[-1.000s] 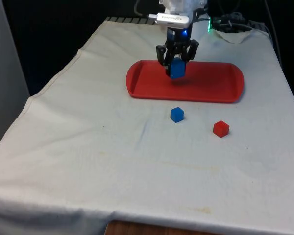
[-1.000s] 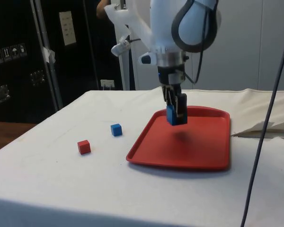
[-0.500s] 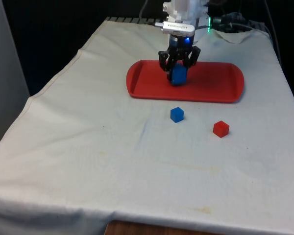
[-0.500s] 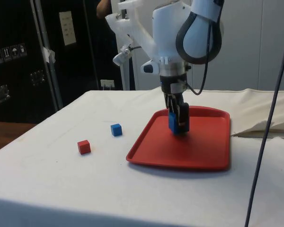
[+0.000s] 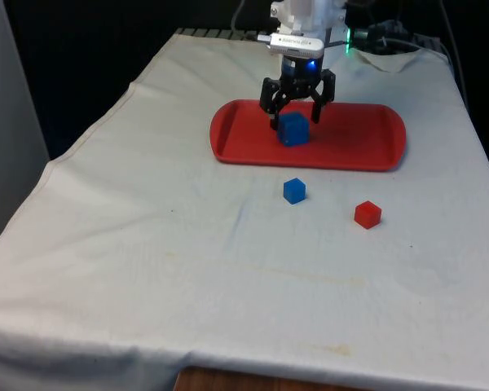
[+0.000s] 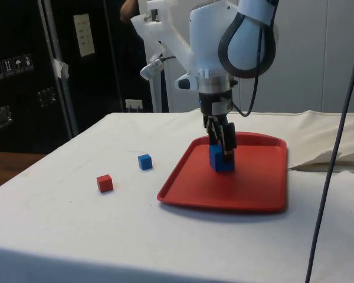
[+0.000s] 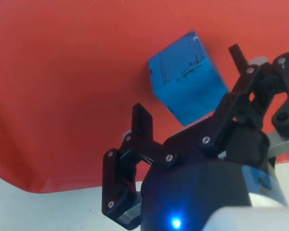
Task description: Pick up the largest block and place it onto the tray.
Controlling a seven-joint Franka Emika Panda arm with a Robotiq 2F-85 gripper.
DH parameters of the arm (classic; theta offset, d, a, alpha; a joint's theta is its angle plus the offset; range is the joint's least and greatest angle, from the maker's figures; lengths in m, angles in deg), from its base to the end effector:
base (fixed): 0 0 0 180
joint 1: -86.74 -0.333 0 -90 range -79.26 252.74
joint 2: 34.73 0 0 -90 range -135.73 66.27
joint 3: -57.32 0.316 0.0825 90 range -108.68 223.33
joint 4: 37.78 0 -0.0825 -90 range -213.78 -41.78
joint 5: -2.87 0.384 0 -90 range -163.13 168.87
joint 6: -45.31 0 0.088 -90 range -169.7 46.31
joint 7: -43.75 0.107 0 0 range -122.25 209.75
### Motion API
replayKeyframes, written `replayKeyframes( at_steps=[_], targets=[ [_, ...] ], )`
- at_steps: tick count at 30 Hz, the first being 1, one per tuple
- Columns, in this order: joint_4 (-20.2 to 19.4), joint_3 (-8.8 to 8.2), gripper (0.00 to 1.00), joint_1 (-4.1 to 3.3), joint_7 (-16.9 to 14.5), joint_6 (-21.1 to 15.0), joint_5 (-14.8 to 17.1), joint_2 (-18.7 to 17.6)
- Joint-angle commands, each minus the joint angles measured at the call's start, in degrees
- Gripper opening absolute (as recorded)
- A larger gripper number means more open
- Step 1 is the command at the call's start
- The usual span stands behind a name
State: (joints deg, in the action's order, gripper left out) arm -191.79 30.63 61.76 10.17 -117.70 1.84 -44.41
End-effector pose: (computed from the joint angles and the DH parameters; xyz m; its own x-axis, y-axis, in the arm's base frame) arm 0.4105 -0.0202 0.1848 0.8369 0.5458 -0.0410 0.5474 -0.8340 0.0698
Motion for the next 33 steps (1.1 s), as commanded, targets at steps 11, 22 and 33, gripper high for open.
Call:
replayKeyframes(
  at_steps=[11,22,33],
  targets=[
    [1.1,-0.8,1.0,0.06,0.2,3.4,-1.3,3.6],
    [3.9,-0.92,1.0,0.4,0.6,9.7,-1.8,8.1],
    [6.9,-0.74,1.0,0.63,0.8,15.4,-1.8,11.5]
  ],
)
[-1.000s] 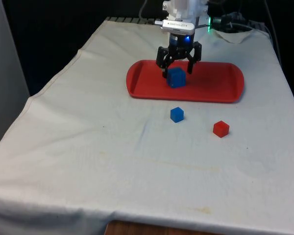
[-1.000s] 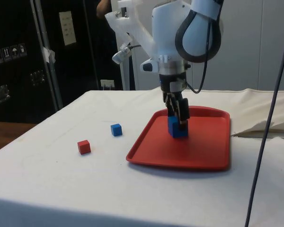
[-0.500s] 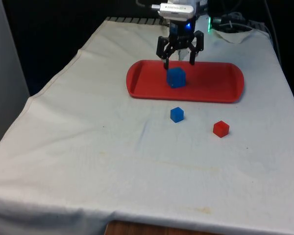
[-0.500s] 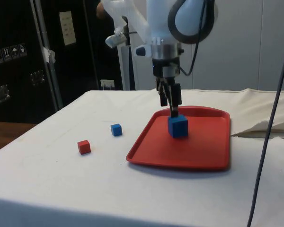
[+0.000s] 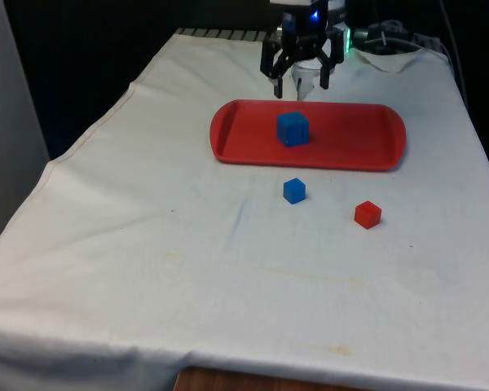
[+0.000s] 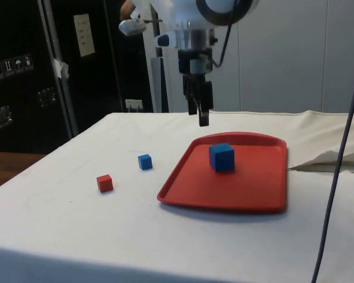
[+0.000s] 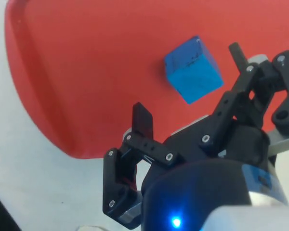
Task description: Pick up the largest block and place it onto the tray.
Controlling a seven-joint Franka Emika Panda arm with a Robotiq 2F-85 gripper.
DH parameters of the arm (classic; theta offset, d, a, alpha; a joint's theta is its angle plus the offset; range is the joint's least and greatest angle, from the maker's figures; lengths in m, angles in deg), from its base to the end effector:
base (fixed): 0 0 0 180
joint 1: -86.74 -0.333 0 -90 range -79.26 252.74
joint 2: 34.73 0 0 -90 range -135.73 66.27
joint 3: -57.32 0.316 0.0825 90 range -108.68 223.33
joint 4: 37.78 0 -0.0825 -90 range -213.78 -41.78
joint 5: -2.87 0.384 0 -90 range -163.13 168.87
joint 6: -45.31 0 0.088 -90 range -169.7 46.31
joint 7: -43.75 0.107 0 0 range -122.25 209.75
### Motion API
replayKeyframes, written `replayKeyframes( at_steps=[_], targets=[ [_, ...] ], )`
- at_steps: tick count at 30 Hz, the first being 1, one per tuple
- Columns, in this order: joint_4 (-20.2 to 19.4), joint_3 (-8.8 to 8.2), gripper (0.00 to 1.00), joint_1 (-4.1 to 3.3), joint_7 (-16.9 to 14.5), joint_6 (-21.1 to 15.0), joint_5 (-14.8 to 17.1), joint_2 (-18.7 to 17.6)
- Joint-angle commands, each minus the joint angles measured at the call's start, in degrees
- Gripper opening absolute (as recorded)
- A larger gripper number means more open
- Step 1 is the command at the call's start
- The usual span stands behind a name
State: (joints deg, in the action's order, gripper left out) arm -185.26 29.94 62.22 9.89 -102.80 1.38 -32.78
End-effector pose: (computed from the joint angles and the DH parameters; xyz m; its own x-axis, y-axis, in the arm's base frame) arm 0.4491 -0.0210 0.2771 0.8451 0.5335 0.0349 0.5331 -0.8458 0.0222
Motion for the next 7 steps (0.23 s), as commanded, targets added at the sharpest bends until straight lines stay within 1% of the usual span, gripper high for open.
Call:
replayKeyframes(
  at_steps=[1,5,6,7],
  targets=[
    [0.7,-0.06,1.0,0.23,1.1,1.1,-1.3,0.2],
    [2.3,0.0,1.0,0.23,1.1,3.7,-1.1,1.5],
    [2.1,0.0,1.0,0.0,0.1,3.3,0.0,1.5],
    [2.6,0.06,1.0,0.23,1.1,4.1,-1.1,1.7]
  ],
)
